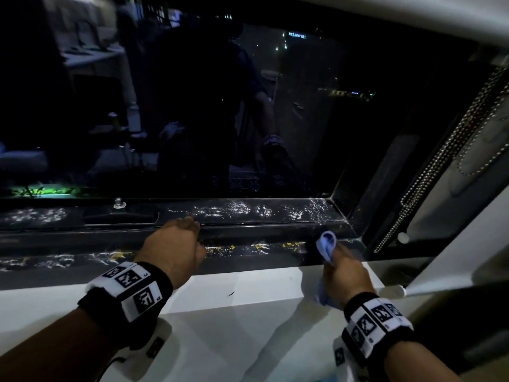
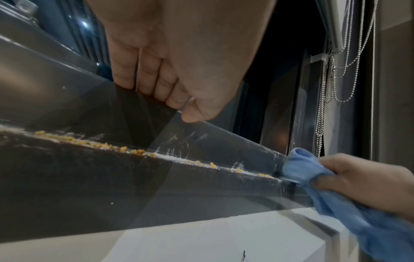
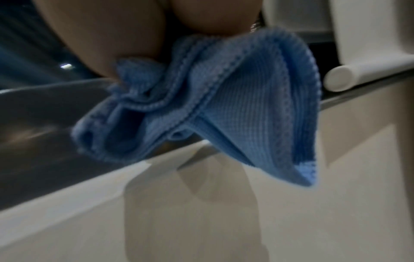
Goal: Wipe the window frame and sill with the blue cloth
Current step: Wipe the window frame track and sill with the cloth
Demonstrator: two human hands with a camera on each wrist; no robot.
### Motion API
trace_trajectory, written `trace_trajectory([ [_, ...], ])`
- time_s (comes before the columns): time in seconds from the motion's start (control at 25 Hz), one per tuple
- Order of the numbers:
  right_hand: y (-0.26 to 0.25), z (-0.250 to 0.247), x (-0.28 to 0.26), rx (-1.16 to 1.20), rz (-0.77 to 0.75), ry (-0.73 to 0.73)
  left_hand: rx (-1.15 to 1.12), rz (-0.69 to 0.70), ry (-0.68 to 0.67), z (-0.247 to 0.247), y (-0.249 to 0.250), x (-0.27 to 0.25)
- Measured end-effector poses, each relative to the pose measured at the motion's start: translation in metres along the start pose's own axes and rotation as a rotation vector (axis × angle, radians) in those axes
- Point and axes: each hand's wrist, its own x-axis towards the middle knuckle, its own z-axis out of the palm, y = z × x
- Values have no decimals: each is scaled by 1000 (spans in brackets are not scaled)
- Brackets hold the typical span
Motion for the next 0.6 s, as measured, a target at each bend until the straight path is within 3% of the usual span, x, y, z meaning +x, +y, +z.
trace_trajectory([
  [0.08, -6, 2, 5, -47, 68, 16, 23, 3, -1, 1, 0, 0],
  [0.24, -40, 23, 7, -95, 207, -86, 43, -3, 3, 4, 0, 0],
  [0.44, -38, 19, -18, -170, -119, -150, 24, 19, 9, 1, -2, 0],
  [0.52, -29, 4, -16, -118, -110, -136, 12, 18, 2, 0, -4, 0],
  [0.6, -30, 1, -9, -106, 21, -95, 6, 16, -3, 0, -4, 0],
])
